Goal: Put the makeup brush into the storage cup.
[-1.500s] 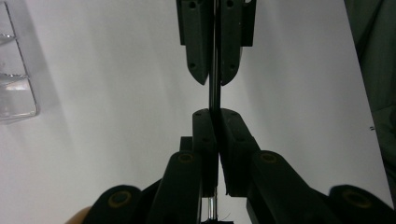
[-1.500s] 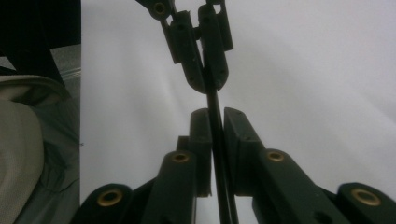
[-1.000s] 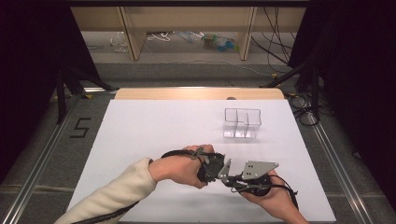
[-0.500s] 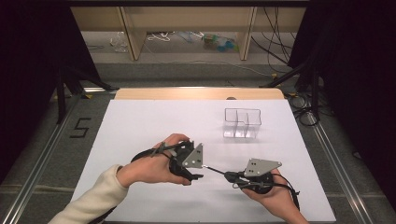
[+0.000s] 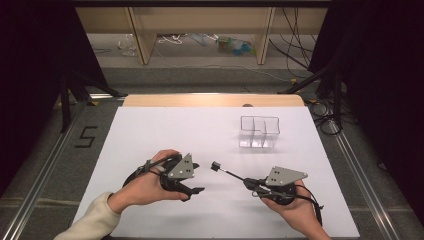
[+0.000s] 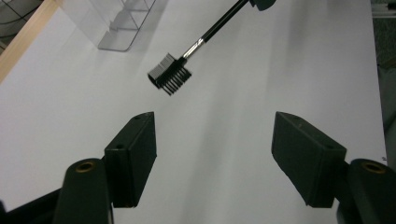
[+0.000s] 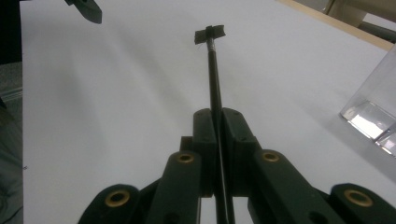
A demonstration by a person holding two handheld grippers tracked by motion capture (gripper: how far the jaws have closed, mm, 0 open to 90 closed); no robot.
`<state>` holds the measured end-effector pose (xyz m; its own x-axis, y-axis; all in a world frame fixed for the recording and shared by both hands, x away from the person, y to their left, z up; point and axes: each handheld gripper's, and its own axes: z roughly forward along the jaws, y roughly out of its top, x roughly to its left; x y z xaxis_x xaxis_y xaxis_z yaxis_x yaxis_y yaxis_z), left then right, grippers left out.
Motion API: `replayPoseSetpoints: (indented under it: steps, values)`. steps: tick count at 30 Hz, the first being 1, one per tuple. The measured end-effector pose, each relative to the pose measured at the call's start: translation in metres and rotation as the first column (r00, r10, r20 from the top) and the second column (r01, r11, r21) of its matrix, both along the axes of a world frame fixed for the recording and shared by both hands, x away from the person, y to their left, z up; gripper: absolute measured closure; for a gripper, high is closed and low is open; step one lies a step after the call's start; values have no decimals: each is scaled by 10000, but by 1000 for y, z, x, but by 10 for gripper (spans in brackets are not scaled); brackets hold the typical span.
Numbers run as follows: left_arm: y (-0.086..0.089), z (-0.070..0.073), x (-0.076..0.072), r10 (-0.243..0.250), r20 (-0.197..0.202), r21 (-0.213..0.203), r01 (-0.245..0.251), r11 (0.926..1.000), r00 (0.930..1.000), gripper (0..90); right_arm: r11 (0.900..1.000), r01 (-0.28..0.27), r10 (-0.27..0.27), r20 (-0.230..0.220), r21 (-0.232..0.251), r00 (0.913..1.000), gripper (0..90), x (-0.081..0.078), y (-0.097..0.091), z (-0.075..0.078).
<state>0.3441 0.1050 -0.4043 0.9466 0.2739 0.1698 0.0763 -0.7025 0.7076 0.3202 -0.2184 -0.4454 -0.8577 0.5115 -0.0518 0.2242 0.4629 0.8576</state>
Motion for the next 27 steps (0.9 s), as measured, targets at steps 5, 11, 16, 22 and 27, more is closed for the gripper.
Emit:
replayPoseSetpoints:
  steps: [5,11,16,22,27]
  values:
    - [3,-11,2,525,-471,-765,-560,9955,9975,309,9990,256,-263,198,354,9995,854,0,-1,3]
    - [6,-21,6,970,-1308,-1672,-1184,9788,9867,303,9936,653,-715,657,921,9953,854,-3,-2,9]
    - [5,-25,10,1188,-1886,-2456,-1640,9554,9748,303,9884,757,-877,879,1317,9923,854,-3,1,10]
    - [4,-28,13,1388,-2591,-3247,-2215,9195,9558,299,9840,753,-910,924,1613,9916,854,-2,5,12]
    - [0,-30,17,1436,-3242,-3954,-2718,8774,9350,292,9825,657,-825,913,1740,9924,854,-3,10,13]
